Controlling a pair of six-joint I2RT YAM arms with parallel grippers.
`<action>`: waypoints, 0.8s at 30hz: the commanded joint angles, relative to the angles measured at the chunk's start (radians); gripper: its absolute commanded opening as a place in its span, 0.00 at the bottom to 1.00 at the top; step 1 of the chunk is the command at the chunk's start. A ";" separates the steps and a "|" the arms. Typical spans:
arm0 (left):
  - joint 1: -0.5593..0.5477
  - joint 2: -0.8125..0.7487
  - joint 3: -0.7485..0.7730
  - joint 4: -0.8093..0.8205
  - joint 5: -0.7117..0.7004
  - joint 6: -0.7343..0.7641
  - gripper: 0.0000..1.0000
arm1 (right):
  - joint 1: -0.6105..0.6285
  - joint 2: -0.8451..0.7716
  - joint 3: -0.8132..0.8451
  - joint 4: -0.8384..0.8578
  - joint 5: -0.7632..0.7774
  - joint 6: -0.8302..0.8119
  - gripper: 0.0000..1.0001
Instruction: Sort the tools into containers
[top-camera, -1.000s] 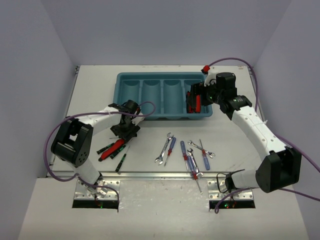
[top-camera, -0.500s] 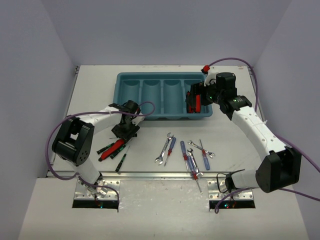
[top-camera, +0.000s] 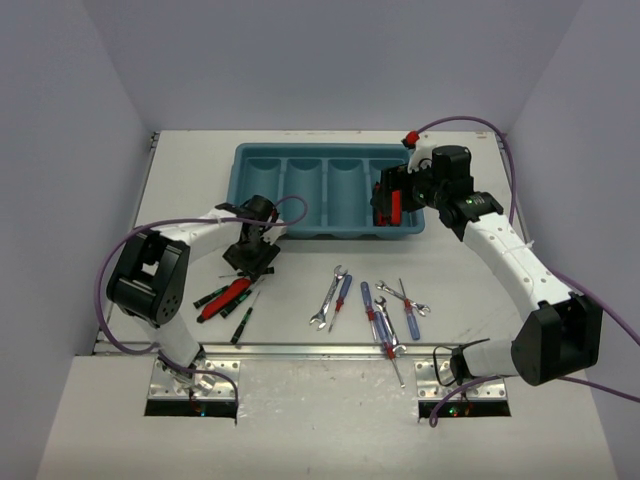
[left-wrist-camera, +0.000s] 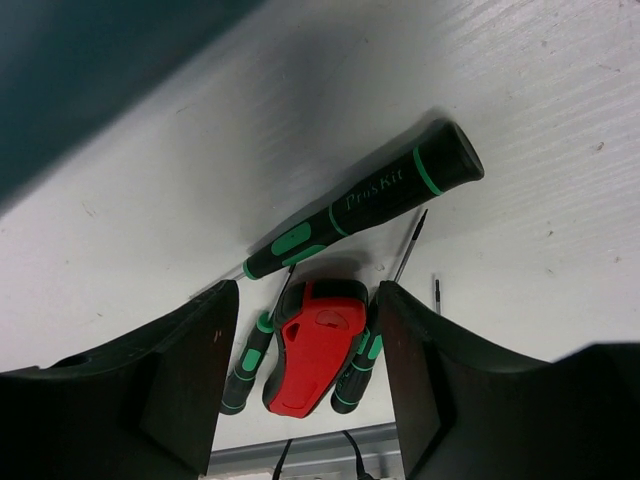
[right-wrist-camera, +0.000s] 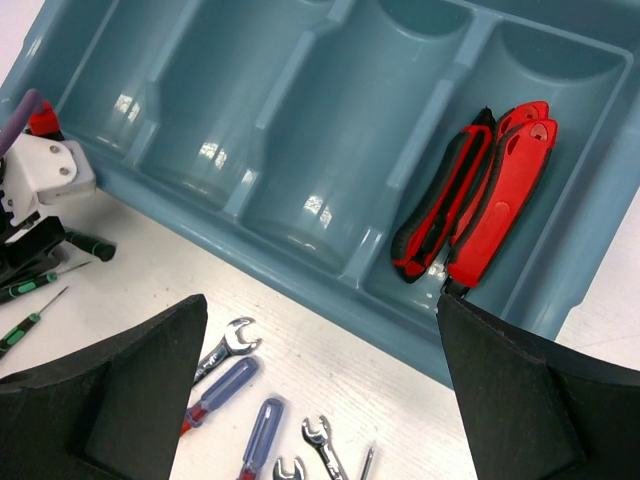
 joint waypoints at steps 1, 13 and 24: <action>0.029 0.032 0.001 -0.023 -0.005 -0.021 0.57 | -0.005 -0.022 -0.001 0.048 -0.016 -0.020 0.95; 0.041 -0.191 -0.050 0.004 -0.104 -0.059 0.59 | -0.005 -0.022 -0.001 0.049 -0.034 -0.019 0.95; 0.042 -0.206 -0.064 -0.040 -0.045 -0.022 0.76 | -0.003 -0.038 -0.007 0.048 -0.039 -0.028 0.95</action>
